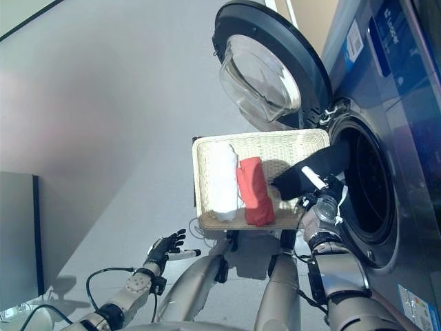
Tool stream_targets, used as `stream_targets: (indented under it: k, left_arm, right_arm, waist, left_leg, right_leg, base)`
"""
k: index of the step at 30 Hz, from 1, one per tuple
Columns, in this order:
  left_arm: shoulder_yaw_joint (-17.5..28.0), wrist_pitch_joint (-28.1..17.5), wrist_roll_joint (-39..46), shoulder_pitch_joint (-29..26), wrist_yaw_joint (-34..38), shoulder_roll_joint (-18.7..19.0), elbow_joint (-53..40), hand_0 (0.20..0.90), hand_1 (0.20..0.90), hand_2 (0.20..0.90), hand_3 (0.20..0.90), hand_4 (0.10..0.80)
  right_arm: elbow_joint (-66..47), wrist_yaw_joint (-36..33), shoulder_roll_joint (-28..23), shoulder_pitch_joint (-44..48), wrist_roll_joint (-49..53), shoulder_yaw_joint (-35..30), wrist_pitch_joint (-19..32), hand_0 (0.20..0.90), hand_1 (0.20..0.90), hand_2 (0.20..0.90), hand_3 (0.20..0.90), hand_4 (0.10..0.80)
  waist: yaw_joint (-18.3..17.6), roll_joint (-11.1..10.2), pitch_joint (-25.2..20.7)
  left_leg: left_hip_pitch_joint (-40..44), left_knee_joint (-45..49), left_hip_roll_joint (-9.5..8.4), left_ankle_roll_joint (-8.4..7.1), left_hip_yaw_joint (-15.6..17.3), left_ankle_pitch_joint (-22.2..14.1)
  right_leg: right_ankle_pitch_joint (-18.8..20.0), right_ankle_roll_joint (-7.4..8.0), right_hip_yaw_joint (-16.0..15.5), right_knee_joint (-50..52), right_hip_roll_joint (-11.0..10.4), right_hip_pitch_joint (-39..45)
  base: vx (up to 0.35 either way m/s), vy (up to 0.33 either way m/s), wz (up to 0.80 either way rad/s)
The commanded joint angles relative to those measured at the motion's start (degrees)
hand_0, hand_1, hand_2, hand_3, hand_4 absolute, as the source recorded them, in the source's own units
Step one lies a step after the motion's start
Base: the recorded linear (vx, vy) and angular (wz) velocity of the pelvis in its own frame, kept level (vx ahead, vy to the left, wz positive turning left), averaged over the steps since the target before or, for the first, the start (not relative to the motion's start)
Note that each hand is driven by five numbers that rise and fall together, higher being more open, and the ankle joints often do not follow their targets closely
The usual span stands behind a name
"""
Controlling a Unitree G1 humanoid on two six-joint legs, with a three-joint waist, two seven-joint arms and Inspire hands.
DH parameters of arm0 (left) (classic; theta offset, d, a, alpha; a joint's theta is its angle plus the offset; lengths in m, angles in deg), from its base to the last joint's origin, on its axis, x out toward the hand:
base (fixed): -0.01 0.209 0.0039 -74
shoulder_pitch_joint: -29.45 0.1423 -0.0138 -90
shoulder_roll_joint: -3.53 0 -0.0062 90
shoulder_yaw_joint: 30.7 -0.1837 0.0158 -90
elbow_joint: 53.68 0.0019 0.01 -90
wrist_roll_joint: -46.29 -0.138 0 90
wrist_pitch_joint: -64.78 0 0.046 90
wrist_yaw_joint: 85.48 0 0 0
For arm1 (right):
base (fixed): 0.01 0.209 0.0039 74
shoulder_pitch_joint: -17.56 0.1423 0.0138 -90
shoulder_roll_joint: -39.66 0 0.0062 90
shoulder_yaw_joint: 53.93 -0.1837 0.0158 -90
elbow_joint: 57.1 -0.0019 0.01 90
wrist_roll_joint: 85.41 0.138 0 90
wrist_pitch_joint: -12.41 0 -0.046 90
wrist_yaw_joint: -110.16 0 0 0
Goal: Pick up the clothes and place them into the washing machine
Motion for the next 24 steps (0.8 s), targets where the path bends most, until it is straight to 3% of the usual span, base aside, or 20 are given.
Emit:
stream_targets:
  k: [1, 5, 10, 13, 14, 15, 16, 17, 19, 24]
  left_arm:
    - [0.4, -2.5, 1.6, 0.3, 2.2, -0.5, 0.5, 0.900, 0.900, 0.900, 0.900, 0.800]
    - [0.6, -2.6, 2.0, -0.1, 2.2, -0.6, 0.7, 0.900, 0.900, 0.900, 0.900, 0.800]
    - [2.2, -2.7, 2.5, -1.1, 2.4, -0.4, 1.1, 0.900, 0.900, 0.900, 0.900, 0.800]
    - [3.6, -2.5, 2.4, -1.8, 2.7, 0.2, 2.3, 0.900, 0.900, 0.900, 0.900, 0.800]
    - [4.0, -2.3, 2.0, -1.9, 2.8, 0.5, 3.3, 0.900, 0.900, 0.900, 0.900, 0.800]
    - [4.5, -2.2, 2.0, -2.0, 2.9, 0.7, 3.8, 0.900, 0.900, 0.900, 0.900, 0.800]
    - [4.9, -2.1, 1.8, -2.0, 3.0, 0.7, 4.3, 0.900, 0.900, 0.900, 0.900, 0.800]
    - [4.9, -2.1, 1.8, -2.1, 3.0, 0.7, 4.3, 0.900, 0.900, 0.900, 0.900, 0.800]
    - [5.9, -2.0, 1.2, -2.4, 3.4, 1.2, 5.2, 0.900, 0.900, 0.900, 0.900, 0.800]
    - [7.9, -2.6, 1.8, -2.3, 4.3, 2.2, 5.9, 0.900, 0.900, 0.900, 0.900, 0.800]
  right_arm:
    - [-7.6, 1.6, -3.8, 1.7, 8.9, -3.5, 9.9, 0.200, 0.200, 0.200, 0.200, 0.300]
    - [-9.3, 1.5, -3.9, 2.2, 10.4, -4.6, 11.5, 0.200, 0.200, 0.200, 0.200, 0.300]
    - [-11.5, 1.2, -6.0, 2.7, 10.0, -5.3, 12.0, 0.200, 0.200, 0.200, 0.200, 0.300]
    - [-11.3, 1.0, -7.9, 4.7, 11.3, -5.4, 12.6, 0.200, 0.200, 0.200, 0.200, 0.300]
    - [-10.7, 1.1, -8.8, 5.2, 11.5, -5.3, 12.5, 0.200, 0.200, 0.200, 0.200, 0.300]
    - [-10.6, 1.0, -9.5, 6.2, 11.7, -4.7, 12.7, 0.200, 0.200, 0.200, 0.200, 0.300]
    - [-10.6, 1.1, -9.8, 6.7, 11.8, -4.6, 12.5, 0.200, 0.200, 0.200, 0.200, 0.300]
    - [-10.6, 1.1, -9.8, 6.8, 11.9, -4.6, 12.5, 0.200, 0.200, 0.200, 0.200, 0.300]
    - [-9.2, 0.8, -10.9, 7.9, 11.9, -4.6, 12.5, 0.200, 0.200, 0.200, 0.200, 0.300]
    - [-7.7, -1.4, -13.9, 10.0, 10.2, -4.0, 12.9, 0.200, 0.200, 0.200, 0.200, 0.300]
  waist:
    - [-1.4, 1.1, -0.4]
    - [-1.3, 0.5, 0.1]
    - [-2.2, -1.8, 1.9]
    - [-2.4, -4.4, 2.5]
    - [-2.5, -5.3, 2.2]
    - [-2.3, -5.8, 2.7]
    - [-2.2, -6.3, 2.3]
    - [-2.2, -6.2, 2.7]
    - [-1.7, -7.1, 2.2]
    - [-1.3, -7.5, 2.6]
  left_leg:
    - [-3.2, 4.0, -0.07, -4.55, -1.0, -2.9]
    - [-4.2, 5.0, 0.12, -4.42, -1.0, -3.1]
    - [-8.5, 11.9, -0.03, -4.48, -1.4, -5.1]
    - [-12.7, 20.1, 0.52, -4.25, -1.8, -8.5]
    - [-13.2, 23.1, 0.34, -4.23, -2.3, -11.5]
    - [-14.9, 25.1, 0.69, -3.90, -1.9, -10.9]
    - [-15.4, 26.9, 0.67, -3.86, -2.3, -13.4]
    - [-16.2, 27.0, 0.85, -3.66, -1.8, -11.9]
    - [-17.6, 31.6, 0.79, -3.40, -2.3, -15.9]
    - [-20.5, 36.6, 0.52, -2.71, -1.6, -18.5]
  right_leg:
    - [4.6, -0.82, -0.8, -9.9, 1.5, 6.2]
    - [4.9, -0.78, -0.5, -10.0, 1.7, 5.7]
    - [3.9, -1.11, -1.3, -5.8, 1.7, 2.7]
    - [1.2, -2.01, -1.8, 1.4, 1.9, -0.7]
    - [-0.9, -1.90, -1.5, 3.7, 2.0, -1.2]
    - [-0.2, -2.19, -2.0, 5.6, 1.9, -2.7]
    - [-2.2, -1.87, -1.7, 7.3, 2.0, -3.2]
    - [-1.0, -2.21, -2.2, 7.4, 1.9, -3.9]
    - [-4.1, -1.83, -2.2, 11.4, 1.6, -5.2]
    - [-5.7, -1.65, -2.3, 15.5, 0.9, -8.1]
  base:
    - [-0.025, 0.032, -0.08]
    - [-0.029, -0.002, -0.09]
    - [-0.072, -0.019, 0.05]
    - [-0.028, -0.027, 0.07]
    - [-0.037, 0.012, 0.18]
    - [0.073, 0.011, 0.17]
    - [-0.118, 0.035, 0.12]
    - [0.095, 0.018, 0.09]
    - [0.051, 0.052, 0.01]
    - [-0.006, 0.072, -0.02]
